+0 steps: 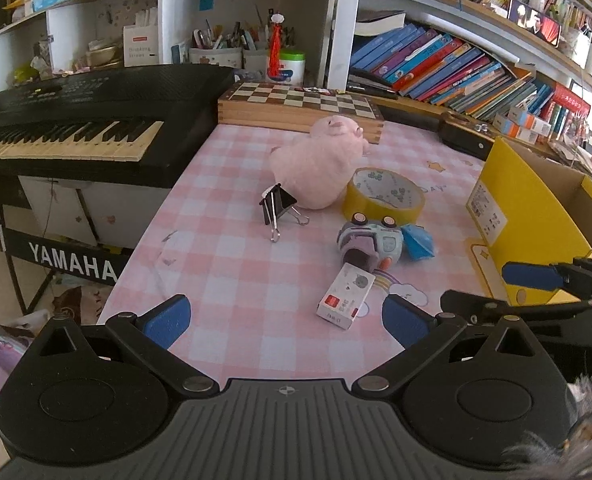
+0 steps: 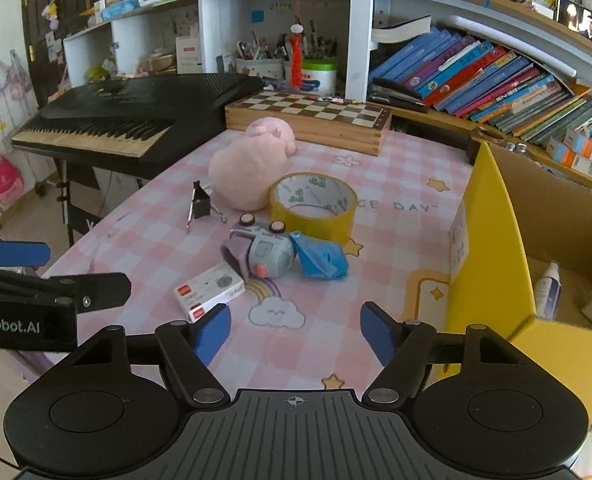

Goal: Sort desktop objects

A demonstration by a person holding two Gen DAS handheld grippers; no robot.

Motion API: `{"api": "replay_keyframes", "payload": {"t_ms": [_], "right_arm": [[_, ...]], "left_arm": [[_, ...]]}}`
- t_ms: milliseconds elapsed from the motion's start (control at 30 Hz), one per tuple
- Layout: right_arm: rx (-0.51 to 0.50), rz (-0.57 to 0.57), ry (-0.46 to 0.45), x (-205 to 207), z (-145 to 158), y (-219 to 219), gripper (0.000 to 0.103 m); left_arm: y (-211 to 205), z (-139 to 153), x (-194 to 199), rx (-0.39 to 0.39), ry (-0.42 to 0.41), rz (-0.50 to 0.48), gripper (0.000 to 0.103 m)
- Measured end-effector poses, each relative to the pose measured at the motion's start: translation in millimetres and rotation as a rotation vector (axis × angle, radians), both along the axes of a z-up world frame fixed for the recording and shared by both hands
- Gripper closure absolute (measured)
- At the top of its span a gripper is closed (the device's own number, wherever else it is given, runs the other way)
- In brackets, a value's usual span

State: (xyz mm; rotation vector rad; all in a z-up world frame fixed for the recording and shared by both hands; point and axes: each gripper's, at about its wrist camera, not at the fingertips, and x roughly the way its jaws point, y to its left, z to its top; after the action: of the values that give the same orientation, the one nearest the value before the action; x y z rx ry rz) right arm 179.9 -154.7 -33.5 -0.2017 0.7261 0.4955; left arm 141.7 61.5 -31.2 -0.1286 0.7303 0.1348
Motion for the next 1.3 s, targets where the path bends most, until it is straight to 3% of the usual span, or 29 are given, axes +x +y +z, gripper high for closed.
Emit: {"api": "replay_keyframes", "payload": {"t_ms": [433, 733, 1133, 1300], "right_arm": [[0.038, -0.012, 0.040, 38, -4, 9, 0.041], [0.051, -0.036, 0.075, 57, -10, 12, 0.041], [0.035, -0.035, 0.126, 75, -20, 20, 0.043], [0.033, -0.039, 0.140, 83, -24, 24, 0.044]], "left_arm": [[-8, -10, 29, 0.027, 0.023, -0.031, 0.009], [-9, -20, 46, 0.015, 0.057, -0.049, 0.012], [-18, -35, 65, 0.016, 0.084, -0.137, 0.031], [-25, -42, 76, 0.022, 0.100, -0.191, 0.045]]}}
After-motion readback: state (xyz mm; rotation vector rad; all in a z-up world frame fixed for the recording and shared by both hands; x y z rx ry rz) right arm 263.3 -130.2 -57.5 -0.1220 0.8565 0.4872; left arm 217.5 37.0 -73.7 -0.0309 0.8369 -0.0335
